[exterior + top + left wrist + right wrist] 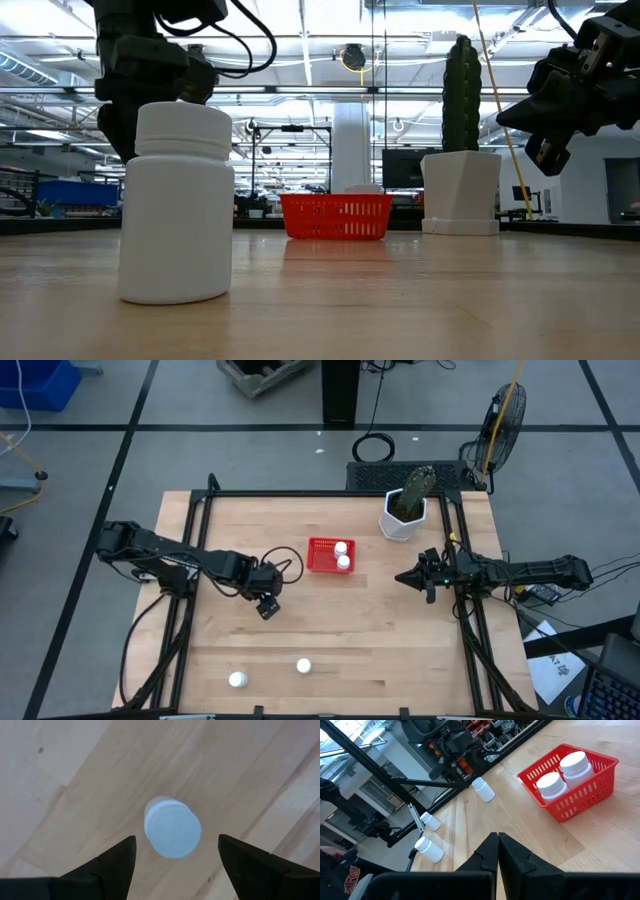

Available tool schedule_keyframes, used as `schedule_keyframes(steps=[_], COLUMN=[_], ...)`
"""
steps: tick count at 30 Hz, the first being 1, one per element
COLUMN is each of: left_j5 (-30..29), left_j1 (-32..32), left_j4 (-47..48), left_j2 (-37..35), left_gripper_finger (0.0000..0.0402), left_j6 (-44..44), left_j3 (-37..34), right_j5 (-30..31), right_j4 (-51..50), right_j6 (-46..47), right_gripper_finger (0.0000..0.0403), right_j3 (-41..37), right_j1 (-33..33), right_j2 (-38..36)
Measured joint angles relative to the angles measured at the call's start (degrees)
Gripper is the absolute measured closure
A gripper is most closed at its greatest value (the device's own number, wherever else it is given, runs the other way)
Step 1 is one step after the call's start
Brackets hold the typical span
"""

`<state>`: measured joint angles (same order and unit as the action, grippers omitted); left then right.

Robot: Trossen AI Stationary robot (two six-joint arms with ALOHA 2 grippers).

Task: Pick and place pill bottles into a basket
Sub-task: Put the white medicine bottle into the red basket

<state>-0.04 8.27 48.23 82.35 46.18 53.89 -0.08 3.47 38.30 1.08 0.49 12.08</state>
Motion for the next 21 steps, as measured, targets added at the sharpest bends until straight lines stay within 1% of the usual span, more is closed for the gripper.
schedule_keyframes(steps=[10, 18, 21], left_j5=[-2.2, -1.4, -0.2], left_j1=[-0.3, -1.7, -2.3], left_j4=[-0.3, -0.5, -1.8], left_j2=[0.0, 0.0, 0.0], left_gripper_finger=[0.0119, 0.0119, 0.0119], left_j6=[-2.0, -3.6, -4.4], left_j3=[0.0, 0.0, -0.6], right_j5=[0.0, 0.0, 0.0], right_j4=[0.0, 0.0, 0.0], right_j6=[0.0, 0.0, 0.0], right_gripper_finger=[0.0399, 0.0399, 0.0399], right_j3=[0.0, 0.0, 0.0], right_j1=[0.0, 0.0, 0.0], right_j2=[0.0, 0.0, 0.0])
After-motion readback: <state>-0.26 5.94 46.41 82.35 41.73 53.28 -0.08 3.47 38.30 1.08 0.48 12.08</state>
